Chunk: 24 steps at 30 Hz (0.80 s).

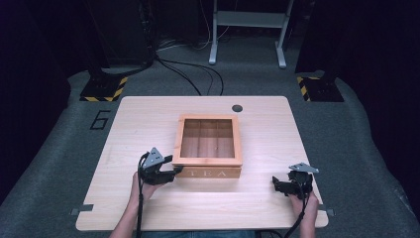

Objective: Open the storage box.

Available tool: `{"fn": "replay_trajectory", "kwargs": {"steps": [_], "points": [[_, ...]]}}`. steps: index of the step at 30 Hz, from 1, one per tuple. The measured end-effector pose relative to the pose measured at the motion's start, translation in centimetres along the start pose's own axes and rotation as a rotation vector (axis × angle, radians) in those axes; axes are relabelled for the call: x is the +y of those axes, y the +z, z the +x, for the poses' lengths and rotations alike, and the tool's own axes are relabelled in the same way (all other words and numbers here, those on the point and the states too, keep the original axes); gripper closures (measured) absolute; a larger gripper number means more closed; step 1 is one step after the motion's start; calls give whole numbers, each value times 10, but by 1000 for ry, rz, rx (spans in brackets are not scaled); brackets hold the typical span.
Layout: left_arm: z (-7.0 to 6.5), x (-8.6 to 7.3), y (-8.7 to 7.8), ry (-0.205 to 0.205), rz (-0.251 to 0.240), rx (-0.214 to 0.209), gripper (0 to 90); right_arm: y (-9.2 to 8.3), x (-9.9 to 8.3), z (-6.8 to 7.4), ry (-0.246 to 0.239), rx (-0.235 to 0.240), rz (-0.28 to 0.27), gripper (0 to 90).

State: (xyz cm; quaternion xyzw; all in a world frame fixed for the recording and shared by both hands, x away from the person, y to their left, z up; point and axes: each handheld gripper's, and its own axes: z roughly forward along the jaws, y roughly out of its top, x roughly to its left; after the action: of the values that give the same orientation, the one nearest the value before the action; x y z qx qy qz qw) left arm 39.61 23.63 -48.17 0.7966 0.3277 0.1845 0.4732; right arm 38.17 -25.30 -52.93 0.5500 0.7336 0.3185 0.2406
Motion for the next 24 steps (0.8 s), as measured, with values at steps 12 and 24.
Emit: {"fn": "replay_trajectory", "kwargs": {"steps": [12,24], "points": [[-2,9,-2,55,-6,51,393,0,0,0,-1,-1,-1,71],[-1,13,0,51,-54,81,384,0,0,0,-1,-1,-1,71]]}}
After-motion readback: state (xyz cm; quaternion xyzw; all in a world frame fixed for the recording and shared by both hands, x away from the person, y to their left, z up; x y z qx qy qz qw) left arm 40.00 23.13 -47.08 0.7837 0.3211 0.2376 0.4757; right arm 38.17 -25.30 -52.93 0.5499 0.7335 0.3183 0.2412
